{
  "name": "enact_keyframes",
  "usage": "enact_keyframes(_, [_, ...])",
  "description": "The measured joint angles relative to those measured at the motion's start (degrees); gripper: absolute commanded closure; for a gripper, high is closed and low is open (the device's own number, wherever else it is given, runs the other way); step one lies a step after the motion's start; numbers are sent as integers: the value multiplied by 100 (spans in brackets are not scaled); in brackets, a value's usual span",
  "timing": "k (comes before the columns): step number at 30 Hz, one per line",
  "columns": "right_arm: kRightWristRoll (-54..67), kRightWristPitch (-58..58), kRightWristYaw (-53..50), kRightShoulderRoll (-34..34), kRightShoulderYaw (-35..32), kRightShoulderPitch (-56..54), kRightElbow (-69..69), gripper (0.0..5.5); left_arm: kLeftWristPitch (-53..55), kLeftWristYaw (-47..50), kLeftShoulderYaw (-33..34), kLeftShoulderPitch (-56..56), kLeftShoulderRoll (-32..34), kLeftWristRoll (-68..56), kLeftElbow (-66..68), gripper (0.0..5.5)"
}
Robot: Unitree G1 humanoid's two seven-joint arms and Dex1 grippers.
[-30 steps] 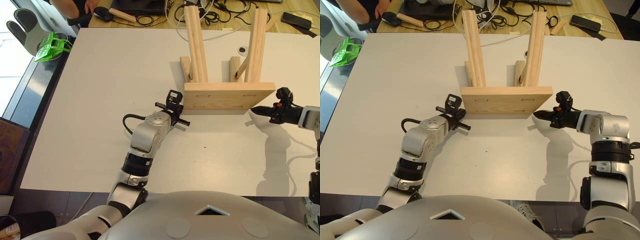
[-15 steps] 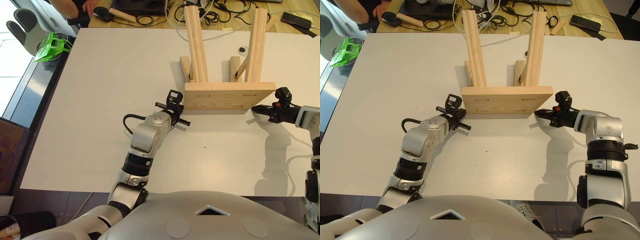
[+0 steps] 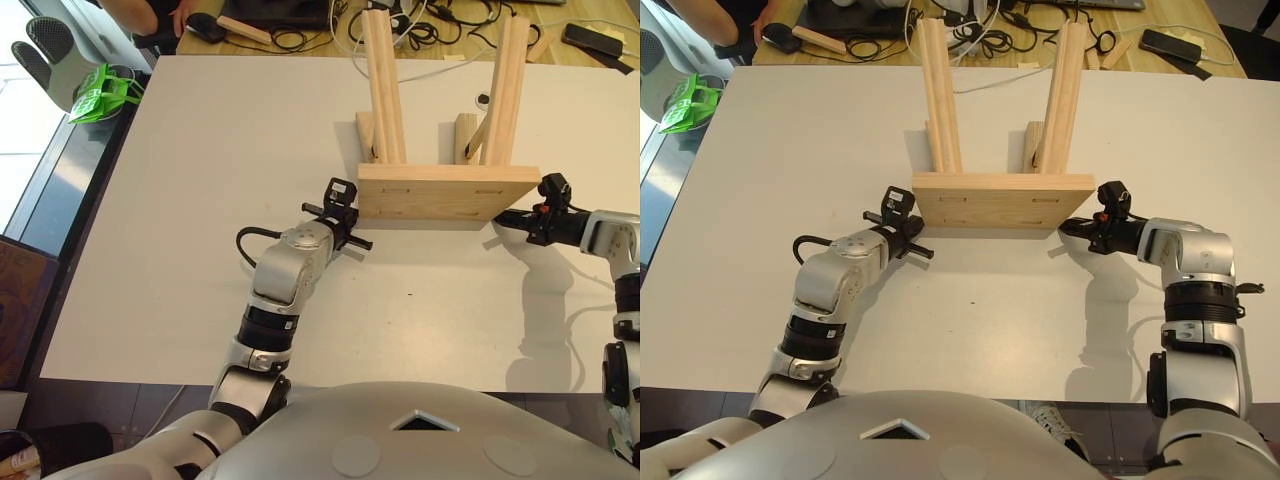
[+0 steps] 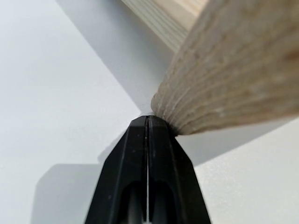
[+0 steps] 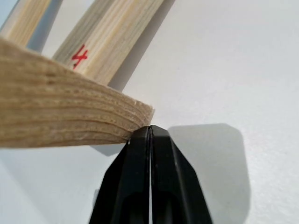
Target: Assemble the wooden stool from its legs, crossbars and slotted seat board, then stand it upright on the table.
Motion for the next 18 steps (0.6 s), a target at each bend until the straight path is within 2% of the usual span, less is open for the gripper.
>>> enact_keyframes(9, [327,423,98,-41,-172,403,-981,550,500,-397,462,-4,291,-252,-724,549])
enact_keyframes(14, [832,869,95,-145,-628,922,-1892,550,716,-817,639,-26,692,-568,-1141,549])
enact_keyframes(18, [944,1012,86,-156,-699,988,-2139,550,909,-875,828,32,719,-719,-1314,549])
